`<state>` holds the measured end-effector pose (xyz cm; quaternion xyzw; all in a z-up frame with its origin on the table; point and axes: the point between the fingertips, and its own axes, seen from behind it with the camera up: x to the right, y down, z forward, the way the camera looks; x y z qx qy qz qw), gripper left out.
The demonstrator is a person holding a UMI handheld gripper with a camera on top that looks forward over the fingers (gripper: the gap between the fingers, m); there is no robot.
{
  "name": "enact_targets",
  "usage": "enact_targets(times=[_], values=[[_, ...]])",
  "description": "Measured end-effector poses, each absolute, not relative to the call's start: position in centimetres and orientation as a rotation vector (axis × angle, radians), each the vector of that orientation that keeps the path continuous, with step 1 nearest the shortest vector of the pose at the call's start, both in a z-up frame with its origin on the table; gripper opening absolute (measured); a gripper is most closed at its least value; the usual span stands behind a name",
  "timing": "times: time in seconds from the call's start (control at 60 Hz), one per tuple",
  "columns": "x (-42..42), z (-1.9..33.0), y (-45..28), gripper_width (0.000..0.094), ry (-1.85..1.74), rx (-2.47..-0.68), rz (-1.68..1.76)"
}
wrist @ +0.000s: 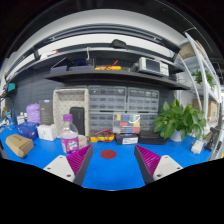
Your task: Pour water
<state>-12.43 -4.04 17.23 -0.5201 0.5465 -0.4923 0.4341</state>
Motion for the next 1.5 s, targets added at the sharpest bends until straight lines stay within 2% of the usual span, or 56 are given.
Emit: enact_targets(times=[0.317,0.45,0.65,0.733,0.75,0.767,0.817,0.967,1.017,1.033,1.05,1.083,1.317,1.5], values=[[-11.7,10.8,7.5,0.0871,1.212,-1.409,-1.002],[-8.5,11.2,10.0,0.0872,1.172,-1.407,-1.019],[-3.1,11.9,10.0,0.0855,1.167,-1.4,-1.125],[-1.5,11.1,10.3,0.0806,1.193,-1.412,-1.102],[-1.3,11.0,10.5,0.0743,1.195,-1.414,-1.093],[-1.1,10.9,10.6,0.0738,1.197,-1.414,-1.085],[-0.8,10.5,10.7,0.0544,1.206,-1.408,-1.071],[-0.6,11.0,10.8,0.0468,1.183,-1.379,-1.107],[-0.6,11.1,11.1,0.0414,1.162,-1.38,-1.118],[-0.6,11.1,11.1,0.0435,1.158,-1.381,-1.12],[-0.6,11.1,11.1,0.038,1.157,-1.382,-1.12],[-0.6,11.1,11.1,0.0356,1.163,-1.381,-1.121],[-0.4,11.1,10.8,0.0352,1.18,-1.384,-1.092],[0.3,11.9,7.5,0.0352,1.108,-1.528,-1.262]])
